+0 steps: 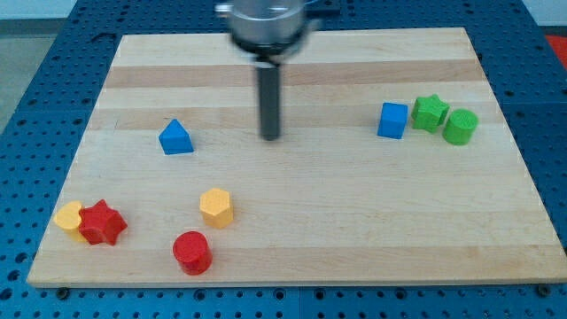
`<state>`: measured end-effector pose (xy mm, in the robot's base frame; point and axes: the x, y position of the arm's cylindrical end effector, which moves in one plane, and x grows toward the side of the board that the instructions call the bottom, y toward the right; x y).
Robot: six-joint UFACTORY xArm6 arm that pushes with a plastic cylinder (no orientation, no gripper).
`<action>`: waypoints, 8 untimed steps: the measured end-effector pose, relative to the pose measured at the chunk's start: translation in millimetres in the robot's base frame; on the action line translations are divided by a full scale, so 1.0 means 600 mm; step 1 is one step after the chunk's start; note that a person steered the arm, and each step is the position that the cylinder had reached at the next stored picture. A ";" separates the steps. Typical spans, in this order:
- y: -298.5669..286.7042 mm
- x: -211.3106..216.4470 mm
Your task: Push the blue triangle to the center
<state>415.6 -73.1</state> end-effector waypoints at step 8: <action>-0.240 -0.015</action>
<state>406.7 -217.3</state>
